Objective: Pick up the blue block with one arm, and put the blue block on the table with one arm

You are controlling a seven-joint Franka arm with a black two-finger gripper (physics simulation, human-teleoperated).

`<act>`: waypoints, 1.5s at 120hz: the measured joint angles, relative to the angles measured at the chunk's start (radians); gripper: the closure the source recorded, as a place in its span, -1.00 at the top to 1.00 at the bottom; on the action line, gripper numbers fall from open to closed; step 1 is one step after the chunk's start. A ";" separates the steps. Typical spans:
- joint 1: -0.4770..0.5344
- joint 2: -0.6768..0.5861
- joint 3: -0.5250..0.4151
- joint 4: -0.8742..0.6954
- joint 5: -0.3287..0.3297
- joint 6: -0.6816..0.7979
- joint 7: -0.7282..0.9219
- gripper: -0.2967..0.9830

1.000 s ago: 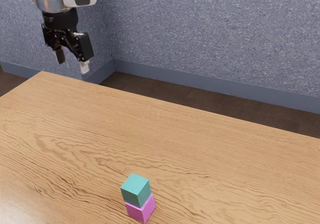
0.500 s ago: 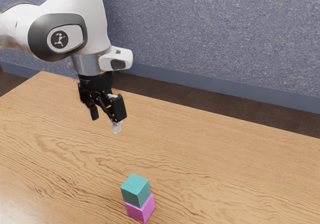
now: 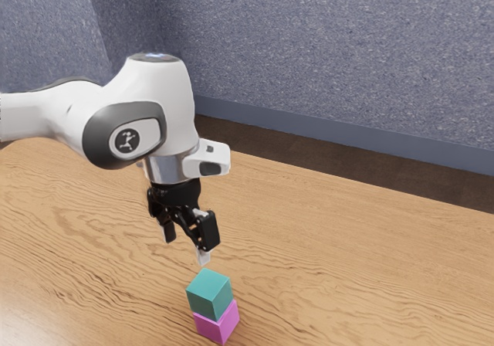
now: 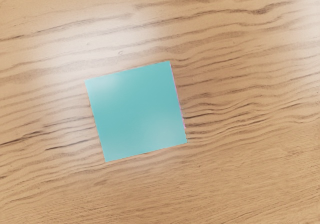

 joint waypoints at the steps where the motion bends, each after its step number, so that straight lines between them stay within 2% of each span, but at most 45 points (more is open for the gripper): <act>1: 0.000 -0.001 -0.002 -0.003 -0.002 0.001 -0.001 0.54; 32: 0.000 -0.005 -0.043 -0.058 -0.051 0.035 -0.019 0.54; 54: 0.012 0.037 -0.063 -0.064 -0.065 0.075 -0.028 0.53; 125: 0.081 0.174 -0.063 -0.062 -0.044 0.157 -0.042 0.54; 180: 0.082 0.256 -0.062 -0.056 -0.024 0.196 -0.047 0.54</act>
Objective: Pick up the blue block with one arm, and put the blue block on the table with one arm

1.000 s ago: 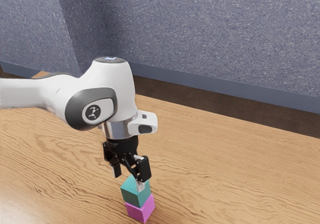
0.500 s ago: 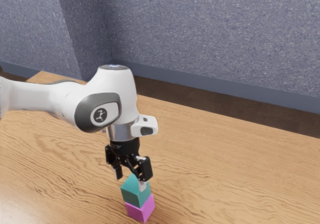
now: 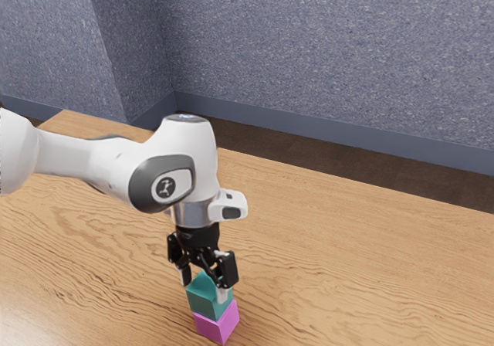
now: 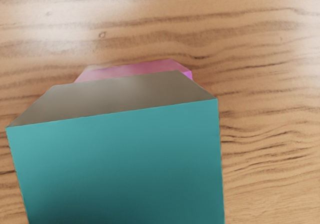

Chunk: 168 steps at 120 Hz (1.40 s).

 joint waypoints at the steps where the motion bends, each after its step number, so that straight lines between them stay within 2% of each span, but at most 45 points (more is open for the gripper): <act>1: 0.000 0.001 0.000 0.000 0.000 0.001 0.000 0.54; 88: 0.016 0.097 0.008 0.008 0.021 0.073 -0.003 0.54; 115: 0.013 0.106 0.008 0.010 0.021 0.090 -0.007 0.19; 150: 0.002 0.099 0.011 0.047 0.053 0.094 -0.011 0.09; 168: -0.047 0.098 0.080 0.082 0.100 0.083 -0.012 0.07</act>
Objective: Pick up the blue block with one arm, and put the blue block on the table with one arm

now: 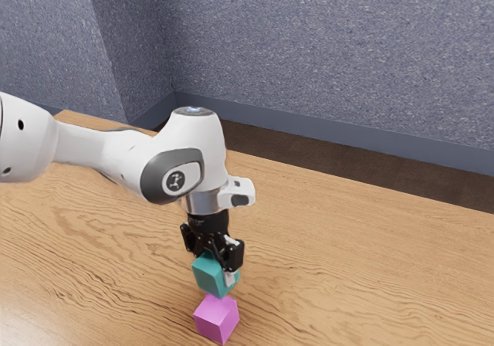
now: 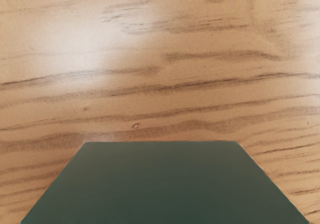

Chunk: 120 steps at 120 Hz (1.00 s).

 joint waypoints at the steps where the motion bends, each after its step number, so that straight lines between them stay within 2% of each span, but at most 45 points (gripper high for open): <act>1: -0.001 0.000 0.003 0.001 0.002 -0.001 0.000 0.07; 29: 0.033 0.027 0.104 0.004 0.035 -0.010 0.011 0.05; 41: 0.071 0.070 0.125 0.004 0.044 -0.011 0.017 0.05; 52: 0.063 0.101 0.129 0.004 0.047 -0.011 0.021 0.06; 74: 0.054 0.110 0.131 0.012 0.055 -0.012 0.033 0.31; 96: 0.053 0.073 0.131 0.035 0.069 -0.015 0.043 0.44; 105: 0.049 0.040 0.131 0.076 0.078 -0.032 0.047 0.47; 120: 0.037 0.015 0.128 0.254 0.114 -0.121 0.052 0.50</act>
